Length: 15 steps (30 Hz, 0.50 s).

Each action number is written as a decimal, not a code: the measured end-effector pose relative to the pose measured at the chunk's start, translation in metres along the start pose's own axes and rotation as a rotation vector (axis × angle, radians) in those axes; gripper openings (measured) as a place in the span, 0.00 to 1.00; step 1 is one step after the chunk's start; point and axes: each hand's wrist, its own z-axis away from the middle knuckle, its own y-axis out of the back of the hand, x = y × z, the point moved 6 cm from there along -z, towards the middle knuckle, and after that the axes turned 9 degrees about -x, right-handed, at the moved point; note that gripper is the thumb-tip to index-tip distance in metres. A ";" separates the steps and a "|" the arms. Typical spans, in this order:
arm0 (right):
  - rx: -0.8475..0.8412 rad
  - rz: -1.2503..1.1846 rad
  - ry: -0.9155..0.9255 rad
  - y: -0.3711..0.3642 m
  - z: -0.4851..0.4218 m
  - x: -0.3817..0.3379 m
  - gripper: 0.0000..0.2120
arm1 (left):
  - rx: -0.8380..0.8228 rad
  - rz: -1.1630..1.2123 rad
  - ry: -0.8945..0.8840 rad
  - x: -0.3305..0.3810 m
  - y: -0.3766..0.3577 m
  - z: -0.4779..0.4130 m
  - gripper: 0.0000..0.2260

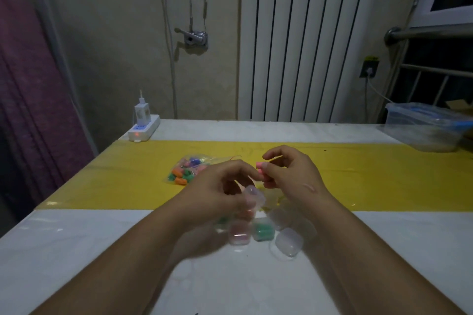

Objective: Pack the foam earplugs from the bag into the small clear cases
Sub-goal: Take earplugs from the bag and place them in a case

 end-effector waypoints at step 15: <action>-0.079 0.012 -0.011 -0.012 0.001 0.002 0.03 | 0.304 0.265 -0.027 -0.023 0.028 -0.001 0.18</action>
